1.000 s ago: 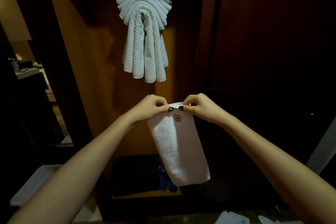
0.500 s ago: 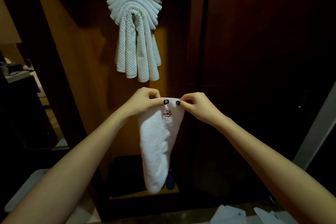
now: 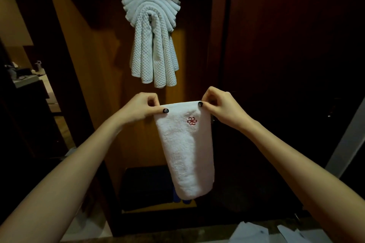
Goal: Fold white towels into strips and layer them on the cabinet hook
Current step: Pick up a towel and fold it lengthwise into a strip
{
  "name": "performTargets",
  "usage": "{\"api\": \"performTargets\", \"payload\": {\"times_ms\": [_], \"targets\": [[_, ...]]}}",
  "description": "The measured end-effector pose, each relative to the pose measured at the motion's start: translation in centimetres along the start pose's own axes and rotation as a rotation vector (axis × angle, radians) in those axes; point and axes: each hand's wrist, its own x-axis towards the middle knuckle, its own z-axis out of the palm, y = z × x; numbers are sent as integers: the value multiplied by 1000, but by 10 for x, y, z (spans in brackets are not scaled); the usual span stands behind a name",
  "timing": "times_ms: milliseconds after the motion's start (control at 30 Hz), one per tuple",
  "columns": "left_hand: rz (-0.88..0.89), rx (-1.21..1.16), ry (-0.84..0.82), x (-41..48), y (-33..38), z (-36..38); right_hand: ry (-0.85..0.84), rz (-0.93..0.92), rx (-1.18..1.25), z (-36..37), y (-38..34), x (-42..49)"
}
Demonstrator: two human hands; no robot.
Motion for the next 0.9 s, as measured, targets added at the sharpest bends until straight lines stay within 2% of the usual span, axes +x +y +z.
{"api": "performTargets", "payload": {"times_ms": [67,133,267,367,433,600,733,900], "targets": [[38,72,69,-1,0,2,-19,-16,-24,-1,-2,-1],[45,45,83,-1,0,0,-22,-22,-27,-1,-3,-1],[9,62,-172,4,14,-8,-54,-65,-25,1,-9,-1],[65,211,-238,8,33,2,-87,-75,-23,2,-13,1],[53,162,-267,10,38,14,-98,-72,-29,3,-14,0],[79,91,-193,10,34,29,-134,-28,-93,-2,-10,-2],[121,157,-202,11,37,31,-179,-10,-128,-2,-7,-7],[173,226,-151,9,38,27,-131,69,-20,0,-2,-8]]}}
